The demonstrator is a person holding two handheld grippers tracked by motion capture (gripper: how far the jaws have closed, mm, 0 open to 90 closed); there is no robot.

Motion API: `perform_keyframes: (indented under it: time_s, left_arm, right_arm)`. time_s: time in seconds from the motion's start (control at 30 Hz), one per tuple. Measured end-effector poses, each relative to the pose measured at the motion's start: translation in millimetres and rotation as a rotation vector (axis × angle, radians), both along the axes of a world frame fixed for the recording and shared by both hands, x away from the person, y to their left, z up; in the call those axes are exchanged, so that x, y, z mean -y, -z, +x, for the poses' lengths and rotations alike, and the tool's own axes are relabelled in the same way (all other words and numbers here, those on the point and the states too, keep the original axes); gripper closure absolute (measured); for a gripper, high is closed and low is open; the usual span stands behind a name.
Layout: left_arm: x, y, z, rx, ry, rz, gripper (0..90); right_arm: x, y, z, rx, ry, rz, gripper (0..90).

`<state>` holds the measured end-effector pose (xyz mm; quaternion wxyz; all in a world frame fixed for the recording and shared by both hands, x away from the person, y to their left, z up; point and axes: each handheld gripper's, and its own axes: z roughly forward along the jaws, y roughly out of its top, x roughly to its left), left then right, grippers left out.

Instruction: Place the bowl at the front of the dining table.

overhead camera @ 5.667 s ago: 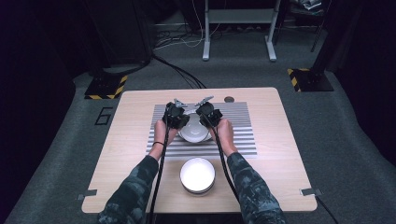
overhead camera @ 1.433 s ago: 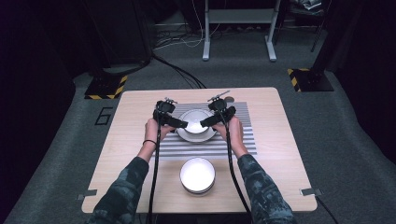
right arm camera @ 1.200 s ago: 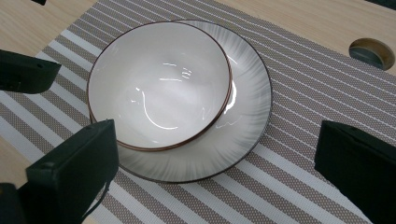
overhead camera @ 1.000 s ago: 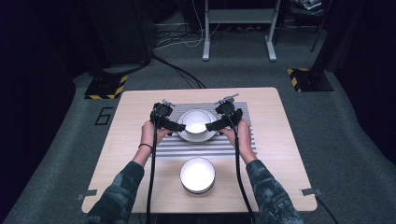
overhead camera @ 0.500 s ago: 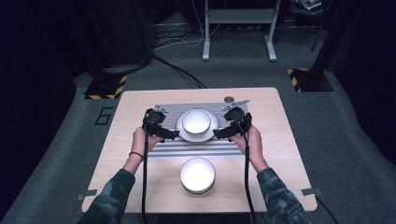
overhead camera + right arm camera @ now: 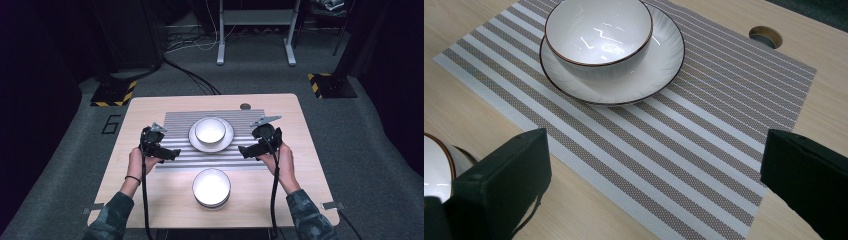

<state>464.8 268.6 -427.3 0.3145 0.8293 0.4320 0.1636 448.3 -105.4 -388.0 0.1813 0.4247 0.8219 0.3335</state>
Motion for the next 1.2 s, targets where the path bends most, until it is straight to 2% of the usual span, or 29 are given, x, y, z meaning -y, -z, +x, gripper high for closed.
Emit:
perform_keyframes:
  time_s: [0.27,0.6,1.0,1.2]
  left_arm:
    - [-13.5,4.1,-19.1,0.025,-0.021,0.005,0.6]
    - [-35.2,15.5,-37.5,0.024,-0.057,0.012,0.6]
    - [-54.2,26.3,-56.8,0.033,-0.093,0.036,0.5]
    - [-67.3,35.4,-68.1,0.023,-0.132,0.027,0.5]
  right_arm:
    - [14.8,-3.7,-15.8,0.035,0.019,-0.003,0.0]
    - [46.6,1.5,-37.5,0.047,0.072,-0.002,0.0]
    - [89.9,24.2,-56.5,0.026,0.17,0.007,0.0]
    - [109.6,36.9,-66.2,0.017,0.22,0.02,0.0]
